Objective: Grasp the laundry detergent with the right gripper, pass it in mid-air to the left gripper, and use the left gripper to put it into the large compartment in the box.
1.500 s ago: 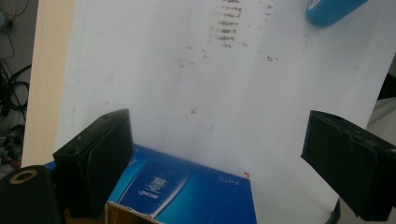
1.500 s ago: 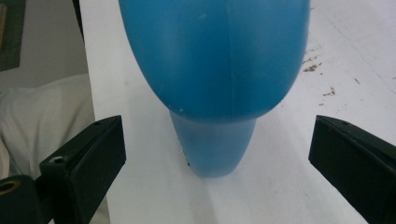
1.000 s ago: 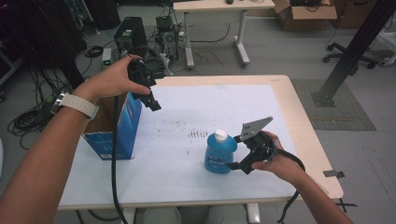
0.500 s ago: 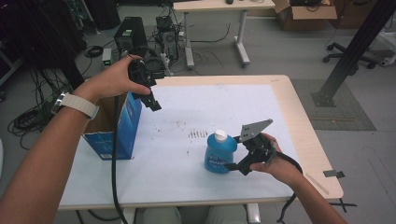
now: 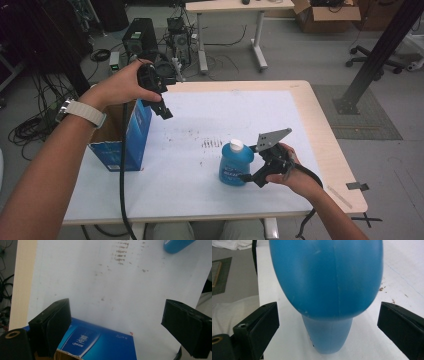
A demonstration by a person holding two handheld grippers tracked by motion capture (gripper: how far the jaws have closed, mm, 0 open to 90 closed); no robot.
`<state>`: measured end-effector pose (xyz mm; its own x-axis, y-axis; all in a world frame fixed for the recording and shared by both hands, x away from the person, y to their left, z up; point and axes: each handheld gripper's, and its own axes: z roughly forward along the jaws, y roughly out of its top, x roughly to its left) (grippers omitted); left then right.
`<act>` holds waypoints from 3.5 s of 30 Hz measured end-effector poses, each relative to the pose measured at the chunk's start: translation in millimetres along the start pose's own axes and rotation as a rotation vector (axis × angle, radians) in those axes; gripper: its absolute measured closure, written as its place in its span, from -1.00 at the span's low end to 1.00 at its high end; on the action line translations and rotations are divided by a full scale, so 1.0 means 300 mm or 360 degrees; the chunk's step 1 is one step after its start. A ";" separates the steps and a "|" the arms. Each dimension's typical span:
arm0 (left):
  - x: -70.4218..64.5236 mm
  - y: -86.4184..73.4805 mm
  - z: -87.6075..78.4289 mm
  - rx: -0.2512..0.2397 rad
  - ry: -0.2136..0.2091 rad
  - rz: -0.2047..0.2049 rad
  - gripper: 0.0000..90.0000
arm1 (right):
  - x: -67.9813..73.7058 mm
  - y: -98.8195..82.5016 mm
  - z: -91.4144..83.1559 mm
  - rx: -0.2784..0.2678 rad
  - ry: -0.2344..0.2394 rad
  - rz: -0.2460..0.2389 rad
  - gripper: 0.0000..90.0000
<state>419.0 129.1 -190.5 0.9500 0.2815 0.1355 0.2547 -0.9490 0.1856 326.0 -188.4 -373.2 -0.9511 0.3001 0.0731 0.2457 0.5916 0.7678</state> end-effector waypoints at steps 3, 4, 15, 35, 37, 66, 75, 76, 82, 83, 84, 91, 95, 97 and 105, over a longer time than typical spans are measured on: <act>0.000 0.000 0.002 0.0000 -0.0002 0.0002 -0.79 | 0.000 -0.004 0.007 -0.0011 0.0001 0.0003 -0.92; 0.000 0.000 0.002 -0.0003 -0.0001 0.0001 -0.79 | 0.001 -0.004 0.009 -0.0013 0.0000 0.0002 -0.92; 0.002 -0.003 0.004 -0.0001 -0.0004 -0.0002 -0.79 | 0.004 0.002 0.032 -0.0022 0.0010 -0.0004 -0.92; 0.002 -0.013 0.005 0.0000 -0.0008 -0.0012 -0.79 | 0.010 0.002 0.066 -0.0064 0.0025 -0.0017 -0.85; 0.001 -0.013 0.005 -0.0003 -0.0007 -0.0014 -0.79 | 0.010 0.000 0.069 -0.0072 0.0029 -0.0018 -0.84; 0.001 -0.018 0.004 -0.0003 -0.0009 -0.0019 -0.78 | 0.008 -0.006 0.075 -0.0120 0.0046 -0.0028 -0.42; 0.001 -0.019 0.004 -0.0010 -0.0008 -0.0020 -0.77 | 0.008 -0.007 0.073 -0.0128 0.0040 -0.0029 -0.26; 0.002 -0.019 0.004 -0.0008 -0.0006 -0.0017 -0.77 | 0.008 -0.006 0.074 -0.0128 0.0036 -0.0035 -0.24; 0.002 -0.022 0.005 -0.0008 -0.0007 -0.0023 -0.77 | 0.009 -0.006 0.074 -0.0134 0.0028 -0.0043 -0.14; 0.002 -0.023 0.006 -0.0011 -0.0006 -0.0023 -0.77 | 0.009 -0.006 0.073 -0.0136 0.0026 -0.0040 -0.12; 0.002 -0.024 0.006 -0.0010 -0.0006 -0.0023 -0.77 | 0.008 -0.006 0.072 -0.0138 0.0026 -0.0040 -0.11; 0.001 -0.029 0.010 -0.0011 -0.0009 -0.0028 -0.77 | 0.009 -0.006 0.071 -0.0140 0.0015 -0.0045 -0.08; 0.000 -0.028 0.009 -0.0010 -0.0010 -0.0025 -0.77 | 0.007 -0.009 0.072 -0.0156 0.0020 -0.0041 -0.07; 0.000 -0.028 0.009 -0.0011 -0.0010 -0.0022 -0.77 | 0.008 -0.010 0.072 -0.0159 0.0020 -0.0040 -0.07; -0.012 -0.033 -0.004 -0.0014 -0.0005 -0.0021 -0.77 | 0.009 -0.006 0.060 -0.0157 0.0003 -0.0041 -0.05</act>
<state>412.9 137.7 -191.7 0.9471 0.2933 0.1301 0.2654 -0.9440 0.1961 326.4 -175.1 -386.0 -0.9573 0.2840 0.0536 0.2014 0.5224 0.8286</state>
